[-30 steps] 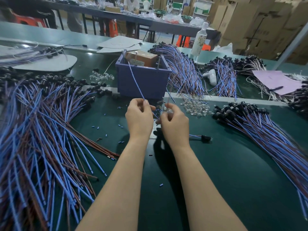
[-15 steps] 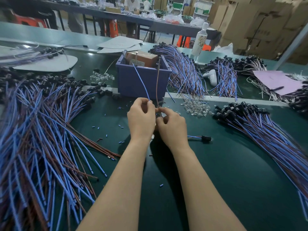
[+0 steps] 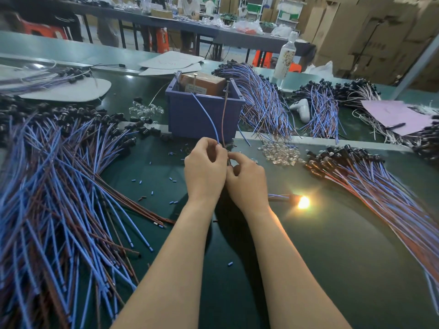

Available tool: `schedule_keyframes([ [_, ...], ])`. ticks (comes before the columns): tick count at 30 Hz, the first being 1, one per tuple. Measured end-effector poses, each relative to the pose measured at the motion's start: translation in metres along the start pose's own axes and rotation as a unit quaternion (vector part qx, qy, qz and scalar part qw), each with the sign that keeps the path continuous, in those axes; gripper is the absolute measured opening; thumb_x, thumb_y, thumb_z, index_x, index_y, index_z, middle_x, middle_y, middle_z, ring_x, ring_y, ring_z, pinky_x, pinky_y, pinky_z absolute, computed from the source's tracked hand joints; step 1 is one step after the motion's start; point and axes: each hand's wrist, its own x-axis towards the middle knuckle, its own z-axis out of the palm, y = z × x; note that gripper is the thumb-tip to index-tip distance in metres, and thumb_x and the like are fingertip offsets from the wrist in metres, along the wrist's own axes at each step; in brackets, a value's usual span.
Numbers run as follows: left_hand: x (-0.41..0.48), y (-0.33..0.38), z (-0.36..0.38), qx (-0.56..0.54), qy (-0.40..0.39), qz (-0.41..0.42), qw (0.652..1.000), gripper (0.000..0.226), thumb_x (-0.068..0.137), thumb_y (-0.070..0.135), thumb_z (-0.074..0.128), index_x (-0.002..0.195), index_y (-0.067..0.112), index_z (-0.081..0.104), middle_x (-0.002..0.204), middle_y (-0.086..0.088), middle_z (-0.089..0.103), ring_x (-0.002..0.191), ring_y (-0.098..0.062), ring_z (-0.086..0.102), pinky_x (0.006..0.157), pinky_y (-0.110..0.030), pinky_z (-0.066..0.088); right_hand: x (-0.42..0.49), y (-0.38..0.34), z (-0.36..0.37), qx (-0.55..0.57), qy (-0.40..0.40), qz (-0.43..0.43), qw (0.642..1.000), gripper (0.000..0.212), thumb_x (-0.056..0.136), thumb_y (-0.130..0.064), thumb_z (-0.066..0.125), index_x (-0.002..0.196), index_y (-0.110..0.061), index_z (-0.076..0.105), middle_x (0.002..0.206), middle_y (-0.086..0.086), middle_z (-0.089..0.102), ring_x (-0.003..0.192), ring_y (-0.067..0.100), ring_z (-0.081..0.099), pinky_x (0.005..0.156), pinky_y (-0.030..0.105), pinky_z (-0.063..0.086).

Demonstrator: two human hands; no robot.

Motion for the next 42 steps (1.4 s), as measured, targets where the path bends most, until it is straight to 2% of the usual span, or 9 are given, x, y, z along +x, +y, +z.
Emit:
schedule_keyframes([
  [13,0.001,-0.003,0.000,0.004,0.003,0.013,1.000,0.008,0.093,0.016,0.054,0.085,0.015,0.058,0.077,0.000,0.064,0.078,-0.019,0.064,0.075,-0.030,0.051,-0.001,0.000,-0.001,0.009,-0.005,-0.002,1.000,0.028,0.085,-0.014,0.054,0.108,-0.022,0.067,0.081,0.012,0.070,0.082,0.032,0.061,0.078,0.038,0.049],
  [18,0.002,-0.002,0.001,0.011,-0.004,0.009,1.000,0.007,0.093,0.015,0.054,0.088,0.017,0.059,0.085,0.001,0.064,0.072,-0.010,0.056,0.068,-0.013,0.042,-0.001,-0.002,-0.004,0.030,-0.006,0.011,0.999,0.028,0.086,-0.013,0.052,0.109,-0.017,0.067,0.083,0.011,0.071,0.078,0.026,0.061,0.078,0.037,0.050],
  [21,0.008,0.001,-0.001,-0.096,-0.060,-0.075,0.991,0.013,0.097,0.014,0.049,0.101,0.012,0.061,0.092,-0.004,0.069,0.074,-0.017,0.061,0.071,-0.022,0.051,0.002,-0.007,-0.014,0.067,-0.011,-0.015,0.998,0.023,0.092,-0.012,0.048,0.102,-0.015,0.069,0.073,-0.004,0.067,0.075,0.021,0.063,0.076,0.033,0.049],
  [23,0.009,0.010,-0.006,-0.184,-0.115,-0.107,0.970,0.019,0.100,0.013,0.045,0.101,0.009,0.064,0.083,-0.001,0.069,0.065,-0.012,0.061,0.060,-0.022,0.053,0.002,-0.012,-0.025,0.106,-0.052,-0.033,0.992,0.022,0.096,-0.014,0.046,0.099,-0.017,0.067,0.069,-0.012,0.060,0.066,0.012,0.057,0.072,0.031,0.046],
  [28,0.013,0.039,-0.020,-0.107,-0.153,0.039,0.982,0.017,0.097,0.015,0.052,0.088,0.018,0.067,0.077,0.003,0.069,0.072,-0.023,0.063,0.073,-0.041,0.055,-0.001,-0.024,-0.054,0.089,-0.124,-0.081,0.985,0.014,0.096,-0.016,0.048,0.093,-0.012,0.061,0.080,0.010,0.057,0.069,0.020,0.048,0.066,0.036,0.040],
  [31,0.012,0.062,-0.017,0.000,-0.131,0.165,0.978,0.016,0.094,0.022,0.057,0.090,0.012,0.070,0.076,0.002,0.068,0.065,-0.010,0.058,0.071,-0.030,0.052,0.000,-0.028,-0.070,-0.009,-0.040,-0.102,0.994,0.020,0.093,-0.020,0.052,0.091,-0.006,0.066,0.088,0.009,0.054,0.074,0.018,0.049,0.068,0.028,0.039],
  [34,-0.001,0.089,0.000,-0.012,-0.113,0.230,0.966,0.018,0.092,0.025,0.061,0.103,0.014,0.071,0.089,0.009,0.058,0.063,-0.003,0.051,0.064,-0.012,0.042,-0.003,-0.028,-0.091,0.039,0.102,-0.090,0.990,0.024,0.091,-0.023,0.052,0.080,-0.007,0.065,0.071,0.006,0.060,0.060,0.015,0.051,0.054,0.021,0.035],
  [38,-0.029,0.097,0.037,0.015,-0.060,0.184,0.981,0.028,0.095,0.035,0.053,0.115,0.019,0.064,0.081,0.005,0.059,0.067,-0.011,0.052,0.066,-0.021,0.038,-0.006,-0.008,-0.122,0.312,0.275,0.001,0.909,0.016,0.093,-0.014,0.058,0.077,-0.012,0.057,0.060,0.000,0.061,0.047,0.009,0.061,0.051,0.020,0.051],
  [42,-0.053,0.086,0.100,0.039,-0.288,0.057,0.955,0.032,0.099,0.036,0.042,0.111,0.014,0.061,0.093,-0.014,0.070,0.090,-0.033,0.065,0.083,-0.039,0.052,-0.011,0.024,-0.152,0.559,0.359,0.093,0.742,0.017,0.094,-0.011,0.056,0.077,-0.012,0.053,0.055,-0.004,0.064,0.052,0.010,0.065,0.054,0.020,0.055],
])
